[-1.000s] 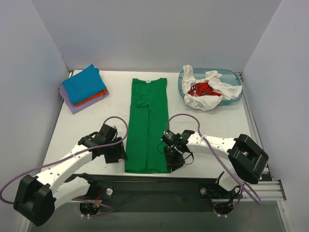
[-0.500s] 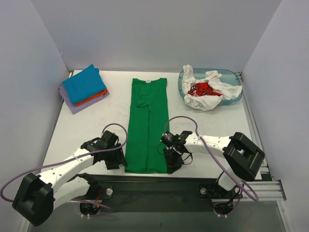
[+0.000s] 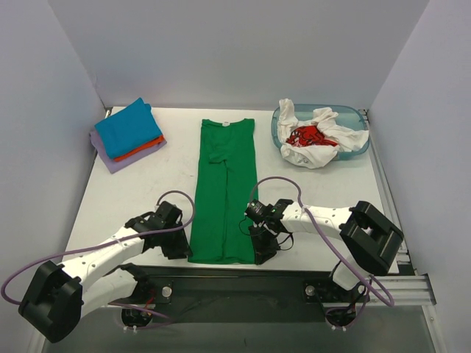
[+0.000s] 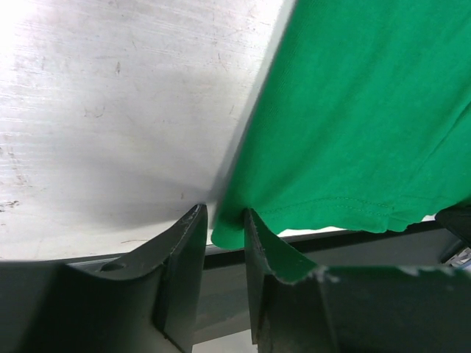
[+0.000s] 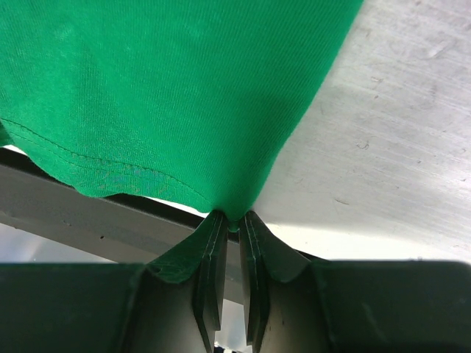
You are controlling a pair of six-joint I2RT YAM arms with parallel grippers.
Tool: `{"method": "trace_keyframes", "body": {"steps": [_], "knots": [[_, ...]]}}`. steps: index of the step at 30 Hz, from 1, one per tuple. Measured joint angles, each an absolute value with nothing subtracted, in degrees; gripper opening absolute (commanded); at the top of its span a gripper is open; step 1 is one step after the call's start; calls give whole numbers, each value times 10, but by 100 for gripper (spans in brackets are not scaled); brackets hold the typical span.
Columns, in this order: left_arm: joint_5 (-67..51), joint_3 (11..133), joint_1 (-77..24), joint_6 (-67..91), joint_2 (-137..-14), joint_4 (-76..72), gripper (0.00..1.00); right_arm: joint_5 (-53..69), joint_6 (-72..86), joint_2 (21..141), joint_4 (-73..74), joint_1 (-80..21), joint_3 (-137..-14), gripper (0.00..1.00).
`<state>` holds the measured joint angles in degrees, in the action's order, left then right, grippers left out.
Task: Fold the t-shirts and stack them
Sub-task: Grab the bottom of the folded rectangular tshirt with both arms
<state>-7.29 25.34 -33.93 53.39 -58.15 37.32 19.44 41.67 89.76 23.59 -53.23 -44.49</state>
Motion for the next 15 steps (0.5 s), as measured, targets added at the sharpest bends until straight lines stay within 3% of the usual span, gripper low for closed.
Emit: {"method": "trace_keyframes", "body": {"steps": [8,15], "knots": [[-88,252,-346,538,-595,357,31,196,415,898,236,-532,-445,14],[-90,254,-348,540,-606,358,17,199,415,899,236,-532,-445,13]]}}
